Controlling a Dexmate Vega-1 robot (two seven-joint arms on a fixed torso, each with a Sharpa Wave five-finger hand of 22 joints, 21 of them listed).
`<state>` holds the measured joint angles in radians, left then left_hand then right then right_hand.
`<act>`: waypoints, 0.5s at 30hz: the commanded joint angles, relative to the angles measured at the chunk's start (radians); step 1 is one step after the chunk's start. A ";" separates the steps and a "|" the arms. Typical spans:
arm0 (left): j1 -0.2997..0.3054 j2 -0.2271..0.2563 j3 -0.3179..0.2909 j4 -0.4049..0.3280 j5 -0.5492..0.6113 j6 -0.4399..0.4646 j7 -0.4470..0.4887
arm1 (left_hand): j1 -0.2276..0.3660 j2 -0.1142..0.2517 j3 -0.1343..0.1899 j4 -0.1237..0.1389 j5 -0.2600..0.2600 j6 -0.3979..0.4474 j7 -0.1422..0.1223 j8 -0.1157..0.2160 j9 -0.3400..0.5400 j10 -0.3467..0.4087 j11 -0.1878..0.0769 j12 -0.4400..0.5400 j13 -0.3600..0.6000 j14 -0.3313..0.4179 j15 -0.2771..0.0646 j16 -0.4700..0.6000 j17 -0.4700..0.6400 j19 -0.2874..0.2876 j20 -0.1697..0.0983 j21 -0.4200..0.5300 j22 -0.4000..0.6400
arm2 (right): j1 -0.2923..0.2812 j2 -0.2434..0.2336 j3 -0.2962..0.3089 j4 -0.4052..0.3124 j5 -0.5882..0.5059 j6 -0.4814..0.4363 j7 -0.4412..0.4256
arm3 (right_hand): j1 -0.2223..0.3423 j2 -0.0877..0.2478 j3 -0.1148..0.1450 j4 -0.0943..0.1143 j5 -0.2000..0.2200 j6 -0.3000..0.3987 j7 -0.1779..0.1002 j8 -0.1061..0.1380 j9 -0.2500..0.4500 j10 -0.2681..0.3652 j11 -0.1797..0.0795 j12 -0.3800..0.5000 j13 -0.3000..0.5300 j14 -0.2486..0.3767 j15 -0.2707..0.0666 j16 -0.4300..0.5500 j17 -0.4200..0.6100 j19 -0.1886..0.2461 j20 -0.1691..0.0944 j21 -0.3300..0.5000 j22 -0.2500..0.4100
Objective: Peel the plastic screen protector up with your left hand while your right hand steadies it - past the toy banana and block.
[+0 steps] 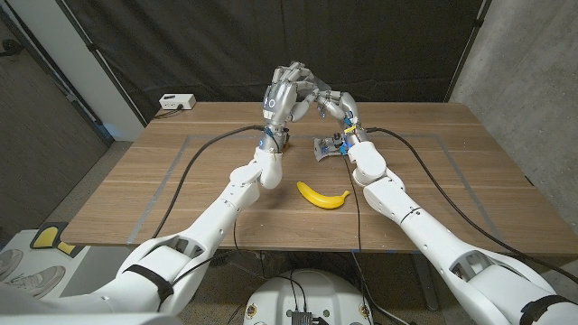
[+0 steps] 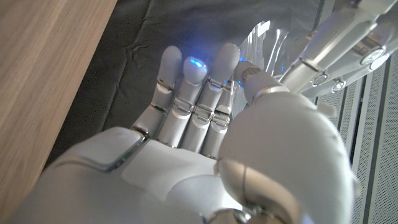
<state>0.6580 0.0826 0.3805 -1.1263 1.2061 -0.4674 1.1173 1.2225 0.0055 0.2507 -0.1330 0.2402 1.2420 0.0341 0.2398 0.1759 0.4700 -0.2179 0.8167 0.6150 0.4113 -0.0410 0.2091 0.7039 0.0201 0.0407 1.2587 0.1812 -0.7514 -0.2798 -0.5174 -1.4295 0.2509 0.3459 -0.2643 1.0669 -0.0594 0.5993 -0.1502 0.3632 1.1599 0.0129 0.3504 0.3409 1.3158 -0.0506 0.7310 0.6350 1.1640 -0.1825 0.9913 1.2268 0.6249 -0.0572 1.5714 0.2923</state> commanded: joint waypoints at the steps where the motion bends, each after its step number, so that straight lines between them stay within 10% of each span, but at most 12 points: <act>1: 0.034 -0.098 -0.055 0.049 -0.065 -0.106 0.000 | 0.018 0.004 0.004 0.003 0.005 0.133 -0.059 -0.004 0.006 0.003 -0.001 -0.009 -0.009 0.006 -0.177 0.000 0.001 -0.004 0.011 -0.004 0.003 | -0.029 -0.002 0.013 -0.097 -0.024 -0.105 -0.077 | 0.011 0.003 0.018 -0.011 0.009 0.064 0.040 -0.001 0.053 0.011 -0.005 0.001 0.003 0.052 -0.040 0.008 0.003 0.010 -0.148 0.002 0.003; 15: 0.083 0.020 0.158 -0.135 -0.757 -0.060 -0.225 | 0.021 0.010 0.006 0.007 0.004 0.131 -0.048 -0.009 0.007 0.014 -0.001 -0.016 -0.025 -0.001 -0.168 -0.002 0.001 -0.023 0.020 -0.014 0.004 | -0.005 0.014 0.023 -0.078 -0.076 -0.076 -0.141 | 0.009 0.002 0.019 -0.009 0.013 0.066 0.039 -0.002 0.056 0.009 -0.004 0.000 0.009 0.053 -0.039 0.017 0.003 0.010 -0.148 0.003 0.005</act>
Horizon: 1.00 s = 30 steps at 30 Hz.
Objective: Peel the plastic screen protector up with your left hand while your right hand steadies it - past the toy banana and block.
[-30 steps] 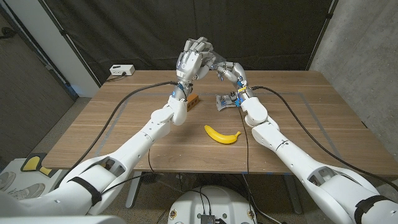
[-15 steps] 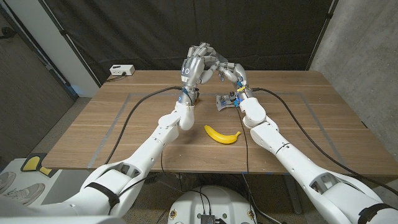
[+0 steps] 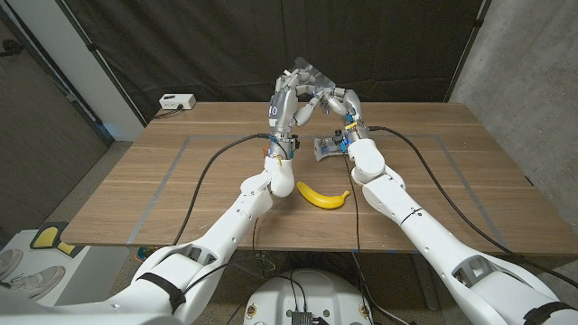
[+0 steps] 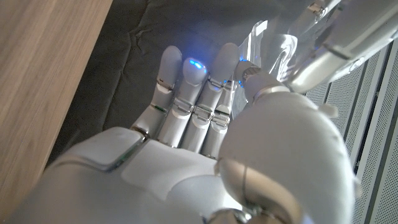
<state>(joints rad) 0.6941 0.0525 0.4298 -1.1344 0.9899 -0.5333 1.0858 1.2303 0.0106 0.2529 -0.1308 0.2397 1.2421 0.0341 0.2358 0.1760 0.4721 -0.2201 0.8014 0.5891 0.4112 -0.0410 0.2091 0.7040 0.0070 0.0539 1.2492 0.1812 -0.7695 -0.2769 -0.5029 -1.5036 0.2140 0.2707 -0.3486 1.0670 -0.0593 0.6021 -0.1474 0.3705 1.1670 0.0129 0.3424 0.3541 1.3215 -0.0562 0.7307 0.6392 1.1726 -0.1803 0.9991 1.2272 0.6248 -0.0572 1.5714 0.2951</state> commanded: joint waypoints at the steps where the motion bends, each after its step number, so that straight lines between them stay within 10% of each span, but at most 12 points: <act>1: 0.053 0.049 0.111 -0.139 -0.591 0.008 -0.223 | 0.015 0.006 0.004 0.004 0.005 0.128 -0.043 -0.007 0.008 0.012 0.001 -0.002 0.000 0.000 -0.165 -0.001 0.001 -0.013 0.007 -0.006 0.004 | 0.014 0.010 0.007 -0.004 -0.047 0.001 -0.061 | 0.009 0.002 0.016 -0.012 0.006 0.057 0.039 0.005 0.044 0.003 0.001 0.001 0.007 0.045 -0.042 0.010 0.003 0.010 -0.148 0.003 0.003; 13: 0.138 0.061 0.087 -0.346 -1.199 0.194 -0.685 | 0.028 0.018 0.003 0.003 0.001 0.119 -0.018 -0.011 0.010 0.025 0.001 0.006 0.003 -0.013 -0.170 0.009 0.018 -0.034 -0.009 -0.013 0.007 | 0.016 0.011 0.015 -0.009 -0.079 0.012 -0.108 | 0.009 0.001 0.016 -0.011 0.009 0.059 0.038 0.001 0.043 0.007 -0.001 -0.003 0.002 0.043 -0.042 0.016 0.003 0.011 -0.148 0.003 0.005; 30: 0.130 0.083 0.100 -0.369 -1.309 0.258 -0.784 | 0.038 0.027 -0.016 0.004 -0.006 0.109 -0.021 -0.014 0.012 0.020 0.002 0.016 0.020 -0.031 -0.167 0.032 0.061 -0.046 -0.007 -0.012 0.010 | 0.023 0.015 0.016 0.011 -0.082 0.039 -0.120 | 0.008 0.001 0.016 -0.010 0.011 0.061 0.036 -0.003 0.046 0.006 -0.002 -0.007 0.003 0.039 -0.041 0.025 0.002 0.010 -0.148 0.003 0.009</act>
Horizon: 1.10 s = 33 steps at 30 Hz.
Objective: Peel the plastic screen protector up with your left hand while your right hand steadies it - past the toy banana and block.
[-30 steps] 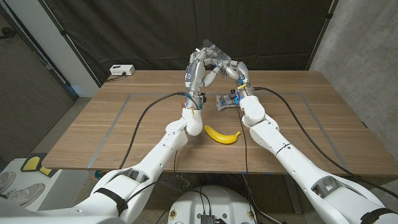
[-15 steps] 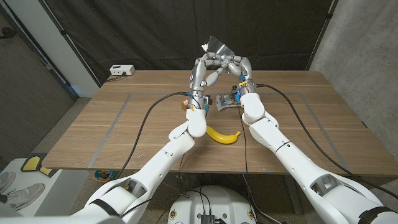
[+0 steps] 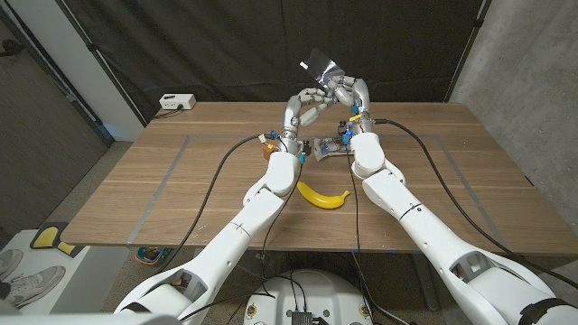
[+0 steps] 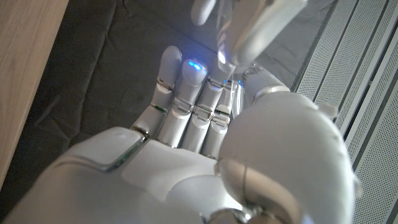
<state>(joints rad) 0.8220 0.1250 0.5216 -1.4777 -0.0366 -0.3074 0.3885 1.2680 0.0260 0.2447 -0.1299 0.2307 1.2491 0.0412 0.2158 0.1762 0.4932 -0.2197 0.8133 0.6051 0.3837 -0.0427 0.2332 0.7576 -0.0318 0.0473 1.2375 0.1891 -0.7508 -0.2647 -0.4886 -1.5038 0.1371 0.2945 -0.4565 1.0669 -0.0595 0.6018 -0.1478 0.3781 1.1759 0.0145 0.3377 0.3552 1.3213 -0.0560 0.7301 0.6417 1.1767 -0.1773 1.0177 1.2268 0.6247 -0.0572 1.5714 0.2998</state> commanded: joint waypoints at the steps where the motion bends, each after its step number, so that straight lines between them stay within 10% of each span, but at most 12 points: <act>1: 0.000 0.012 0.009 -0.024 -0.281 0.029 -0.090 | -0.001 0.012 -0.009 0.004 0.002 0.102 -0.029 0.006 0.012 -0.003 0.002 0.004 0.003 -0.003 -0.163 0.008 0.009 -0.007 0.000 0.000 0.002 | 0.004 0.001 0.002 0.011 -0.004 0.017 -0.010 | 0.009 0.002 0.016 -0.010 0.004 0.053 0.035 0.002 0.044 0.005 -0.002 -0.005 0.003 0.035 -0.044 0.007 0.003 0.011 -0.147 0.003 0.004; 29: 0.045 0.047 -0.008 -0.084 -0.351 0.006 -0.146 | -0.024 0.011 -0.016 0.017 -0.003 0.084 -0.061 0.005 0.015 0.024 0.003 -0.016 -0.034 0.039 -0.148 0.004 -0.007 -0.018 0.024 0.006 0.003 | -0.008 0.006 -0.011 -0.012 -0.034 0.027 -0.049 | 0.008 0.002 0.016 -0.010 0.007 0.053 0.036 -0.005 0.050 0.008 -0.001 -0.010 0.003 0.029 -0.044 0.017 0.002 0.007 -0.148 0.002 0.009; 33: 0.056 0.067 -0.010 -0.098 -0.357 -0.004 -0.171 | -0.106 -0.051 -0.071 0.045 0.010 -0.330 -0.175 -0.047 0.027 -0.101 0.006 -0.142 -0.123 -0.048 -0.069 -0.042 -0.064 -0.066 0.069 -0.002 0.001 | -0.015 0.003 -0.013 -0.028 -0.044 0.018 -0.059 | 0.009 0.003 0.016 -0.010 0.007 0.051 0.036 -0.005 0.053 0.007 -0.001 -0.009 0.006 0.028 -0.044 0.018 0.002 0.007 -0.148 0.002 0.010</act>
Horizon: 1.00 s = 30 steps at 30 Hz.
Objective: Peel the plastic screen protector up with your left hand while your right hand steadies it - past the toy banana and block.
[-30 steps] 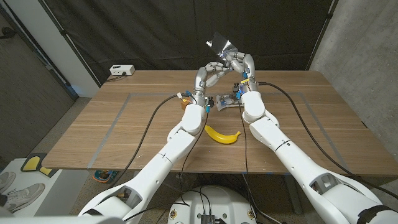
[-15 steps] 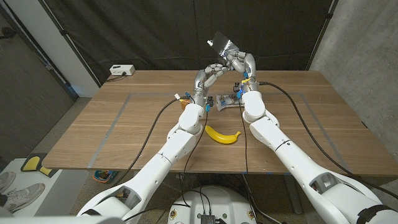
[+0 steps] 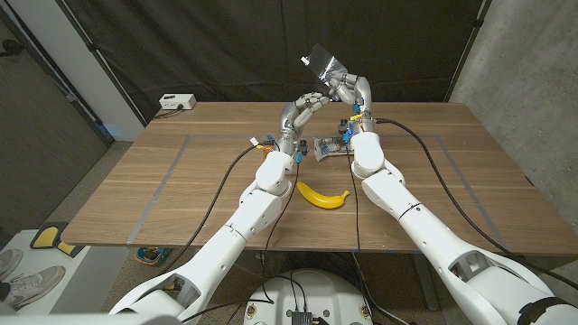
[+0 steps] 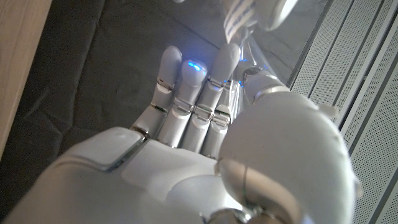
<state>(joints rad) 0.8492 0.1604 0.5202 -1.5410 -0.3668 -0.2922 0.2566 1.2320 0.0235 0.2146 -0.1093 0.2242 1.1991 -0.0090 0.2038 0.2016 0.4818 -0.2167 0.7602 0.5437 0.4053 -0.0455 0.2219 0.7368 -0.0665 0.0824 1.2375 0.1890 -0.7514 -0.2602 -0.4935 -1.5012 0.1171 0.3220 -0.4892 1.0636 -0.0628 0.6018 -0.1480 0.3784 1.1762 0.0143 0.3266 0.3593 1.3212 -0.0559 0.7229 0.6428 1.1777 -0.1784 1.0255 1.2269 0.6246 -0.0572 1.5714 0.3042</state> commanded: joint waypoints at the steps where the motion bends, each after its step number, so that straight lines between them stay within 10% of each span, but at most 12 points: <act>1: 0.033 0.042 -0.009 -0.040 -0.030 -0.023 -0.053 | -0.098 -0.066 -0.065 0.034 0.035 -0.501 -0.159 -0.035 0.005 -0.147 0.005 -0.142 -0.096 -0.111 -0.049 -0.036 -0.078 -0.058 0.040 -0.014 0.002 | -0.018 0.000 -0.009 -0.038 -0.028 -0.014 -0.033 | 0.012 0.006 0.016 -0.010 0.006 0.052 0.036 0.006 0.048 0.006 -0.002 -0.002 0.007 0.027 -0.043 0.010 0.001 0.007 -0.148 0.002 0.005; 6: 0.049 0.071 -0.013 -0.060 -0.038 -0.036 -0.087 | -0.150 -0.084 -0.122 0.056 0.075 -0.937 -0.136 -0.036 0.006 -0.327 0.048 -0.272 -0.166 -0.243 0.023 -0.034 -0.169 -0.127 0.065 -0.072 -0.006 | -0.023 -0.001 -0.014 -0.051 -0.043 -0.023 -0.046 | 0.012 0.006 0.016 -0.009 0.006 0.052 0.036 0.004 0.047 0.007 0.000 -0.004 0.005 0.026 -0.043 0.012 0.001 0.006 -0.147 0.002 0.006; 11: 0.065 0.104 -0.026 -0.075 -0.062 -0.058 -0.135 | -0.257 -0.120 -0.228 0.111 0.103 -1.354 -0.028 -0.032 -0.001 -0.573 0.207 -0.429 -0.210 -0.433 0.118 -0.027 -0.254 -0.253 0.118 -0.171 -0.001 | -0.029 0.006 -0.020 -0.063 -0.062 -0.035 -0.070 | 0.010 0.007 0.016 -0.008 0.006 0.051 0.035 0.002 0.049 0.006 -0.001 -0.004 0.007 0.024 -0.043 0.013 0.001 0.004 -0.147 0.002 0.007; 18: 0.087 0.153 -0.059 -0.103 -0.087 -0.077 -0.178 | -0.308 -0.130 -0.279 0.139 0.118 -1.458 -0.020 -0.026 -0.003 -0.672 0.262 -0.490 -0.226 -0.514 0.155 -0.030 -0.286 -0.314 0.128 -0.217 0.000 | -0.032 0.020 -0.032 -0.076 -0.113 -0.054 -0.118 | 0.011 0.007 0.016 -0.009 0.006 0.051 0.036 0.000 0.049 0.006 0.000 -0.003 0.010 0.022 -0.043 0.014 0.001 0.000 -0.147 0.002 0.008; 30: 0.139 0.230 -0.132 -0.138 -0.141 -0.102 -0.235 | -0.337 -0.128 -0.301 0.157 0.124 -1.463 -0.026 -0.016 -0.003 -0.684 0.267 -0.501 -0.232 -0.541 0.158 -0.029 -0.298 -0.341 0.128 -0.237 0.001 | -0.051 0.061 -0.054 -0.122 -0.231 -0.115 -0.234 | 0.010 0.007 0.017 -0.008 0.006 0.051 0.034 -0.003 0.050 0.004 0.000 -0.007 0.009 0.016 -0.043 0.014 0.001 -0.003 -0.145 0.001 0.008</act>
<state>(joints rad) 0.9459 0.3253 0.4449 -1.6487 -0.4682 -0.3683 0.0724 0.9050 -0.1073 -0.0766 0.0456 0.3409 -0.1700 -0.0301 0.1781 0.1950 -0.1737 0.0428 0.2621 0.3107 -0.1261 0.1122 0.1888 0.4400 -0.1768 0.2022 1.0050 0.1849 -0.7855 -0.2295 -0.5301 -1.5833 -0.0227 0.2544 -0.6341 1.0637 -0.0628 0.6017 -0.1480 0.3817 1.1778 0.0130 0.3253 0.3781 1.3211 -0.0558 0.7173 0.6465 1.1782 -0.1789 1.0323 1.2270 0.6246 -0.0572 1.5714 0.3089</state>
